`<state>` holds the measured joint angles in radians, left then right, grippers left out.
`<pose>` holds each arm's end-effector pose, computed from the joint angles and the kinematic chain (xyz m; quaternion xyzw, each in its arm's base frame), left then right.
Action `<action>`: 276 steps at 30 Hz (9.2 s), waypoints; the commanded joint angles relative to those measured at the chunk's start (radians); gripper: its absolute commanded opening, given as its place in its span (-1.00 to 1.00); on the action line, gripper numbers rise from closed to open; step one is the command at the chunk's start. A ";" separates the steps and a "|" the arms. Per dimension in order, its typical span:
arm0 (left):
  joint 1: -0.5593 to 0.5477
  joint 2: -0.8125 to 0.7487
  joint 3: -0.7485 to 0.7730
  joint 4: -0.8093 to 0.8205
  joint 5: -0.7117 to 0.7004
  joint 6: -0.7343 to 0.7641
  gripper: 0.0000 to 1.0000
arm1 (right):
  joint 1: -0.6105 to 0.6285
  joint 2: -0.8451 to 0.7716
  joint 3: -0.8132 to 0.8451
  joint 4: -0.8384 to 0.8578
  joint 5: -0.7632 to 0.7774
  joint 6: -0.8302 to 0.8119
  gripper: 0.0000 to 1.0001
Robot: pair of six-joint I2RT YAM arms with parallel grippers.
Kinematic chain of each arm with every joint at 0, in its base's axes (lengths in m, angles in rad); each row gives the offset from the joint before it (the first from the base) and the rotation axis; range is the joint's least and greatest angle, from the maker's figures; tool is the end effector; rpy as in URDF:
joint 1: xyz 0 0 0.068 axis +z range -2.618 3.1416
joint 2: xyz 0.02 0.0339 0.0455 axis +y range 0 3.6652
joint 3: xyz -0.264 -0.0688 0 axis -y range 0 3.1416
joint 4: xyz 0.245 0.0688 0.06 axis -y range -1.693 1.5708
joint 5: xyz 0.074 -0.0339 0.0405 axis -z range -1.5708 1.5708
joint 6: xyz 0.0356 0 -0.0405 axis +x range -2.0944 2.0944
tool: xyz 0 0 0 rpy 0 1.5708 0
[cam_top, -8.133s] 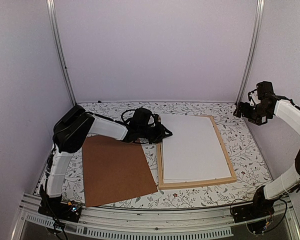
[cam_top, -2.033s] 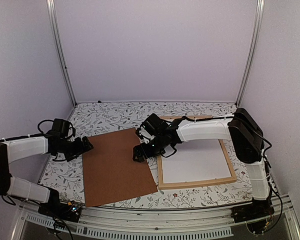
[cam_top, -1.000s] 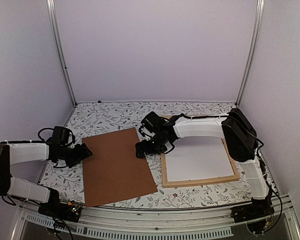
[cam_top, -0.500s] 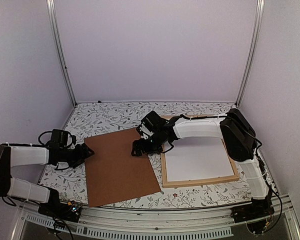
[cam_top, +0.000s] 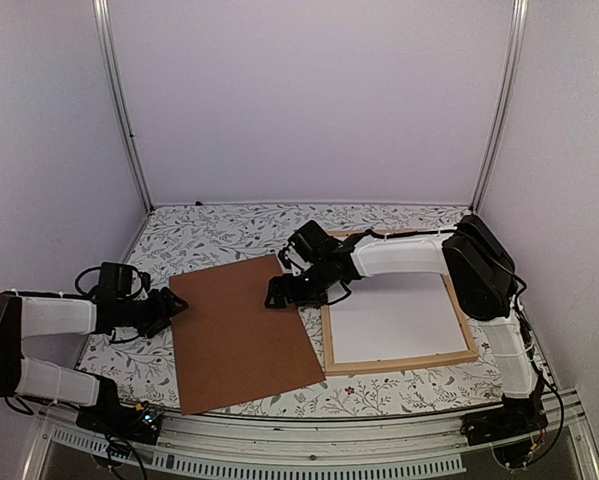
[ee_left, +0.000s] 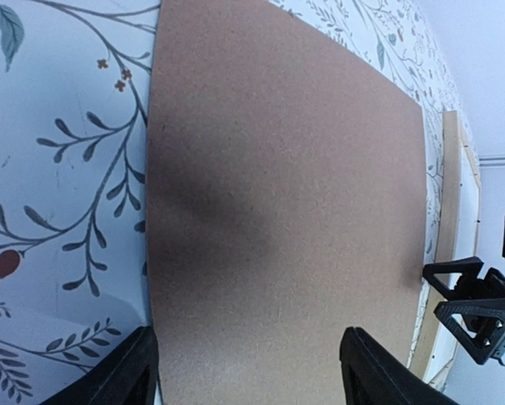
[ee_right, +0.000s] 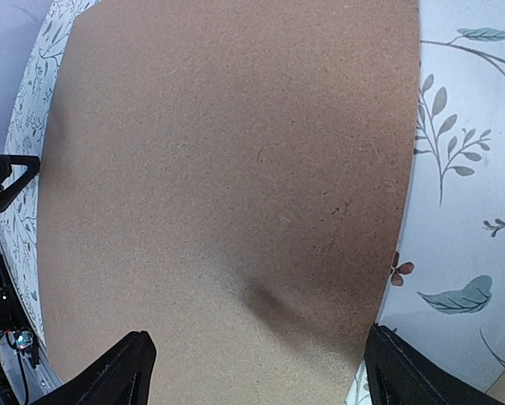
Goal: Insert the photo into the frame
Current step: Pick up the backboard from the center of the board, then move the frame body to the center of the board, then place the backboard on the mat board.
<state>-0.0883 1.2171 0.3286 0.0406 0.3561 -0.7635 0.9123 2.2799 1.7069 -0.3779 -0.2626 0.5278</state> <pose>0.1988 -0.0301 0.1283 -0.2458 0.8894 -0.2947 0.2485 0.2945 0.3958 0.1432 -0.2196 0.9191 0.2931 0.1451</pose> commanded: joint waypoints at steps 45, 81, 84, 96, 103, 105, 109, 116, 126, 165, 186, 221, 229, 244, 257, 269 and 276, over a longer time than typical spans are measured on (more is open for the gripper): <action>-0.077 -0.175 0.031 0.456 0.431 -0.126 0.38 | -0.045 0.037 -0.166 0.290 -0.401 0.103 0.84; -0.343 -0.128 0.400 -0.079 -0.078 0.040 0.48 | -0.081 0.026 -0.289 0.576 -0.615 0.237 0.88; -0.343 -0.113 0.472 -0.236 -0.117 0.032 0.48 | -0.082 0.026 -0.292 0.575 -0.611 0.237 0.88; -0.343 -0.070 0.647 -0.499 -0.146 0.085 0.32 | -0.087 0.026 -0.296 0.570 -0.596 0.233 0.87; -0.341 -0.034 0.649 -0.518 -0.138 0.094 0.09 | -0.088 0.025 -0.301 0.570 -0.593 0.232 0.86; -0.343 -0.035 0.664 -0.545 -0.165 0.104 0.08 | -0.089 0.022 -0.305 0.564 -0.587 0.228 0.86; -0.341 -0.035 0.704 -0.601 -0.203 0.132 0.06 | -0.095 0.017 -0.305 0.554 -0.583 0.219 0.86; -0.335 -0.022 0.724 -0.639 -0.207 0.156 -0.17 | -0.099 0.012 -0.302 0.541 -0.575 0.208 0.86; -0.327 -0.018 0.746 -0.662 -0.211 0.171 -0.51 | -0.100 0.022 -0.293 0.530 -0.573 0.204 0.86; -0.198 -0.272 0.679 -0.327 -0.029 0.045 -1.00 | -0.752 -0.685 -0.613 -0.036 0.021 -0.185 0.91; -0.196 -0.300 0.535 -0.030 0.030 -0.055 -1.00 | -0.862 -0.556 -0.711 0.012 0.027 -0.247 0.92; -0.198 -0.278 0.344 0.218 -0.021 -0.270 -1.00 | -0.524 -0.618 -0.813 0.240 -0.131 -0.049 0.86; -0.273 -0.127 0.378 0.371 0.031 -0.296 -1.00 | -0.558 -0.642 -0.735 0.128 -0.047 -0.106 0.88; -0.363 0.312 0.551 0.683 0.222 -0.457 -1.00 | -0.734 -0.757 -0.718 0.004 0.001 -0.202 0.89; -0.485 0.598 0.657 0.818 0.109 -0.566 -1.00 | -0.744 -0.752 -0.704 -0.024 0.033 -0.229 0.89; -0.533 0.678 0.683 0.796 -0.001 -0.573 -1.00 | -0.748 -0.746 -0.710 -0.022 0.030 -0.236 0.89; -0.541 0.701 0.689 0.788 -0.022 -0.588 -1.00 | -0.748 -0.749 -0.717 -0.021 0.030 -0.236 0.89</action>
<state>-0.6125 1.9182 0.9833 0.7437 0.3485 -1.3174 0.1688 1.5482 0.9760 -0.3977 -0.2409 0.2981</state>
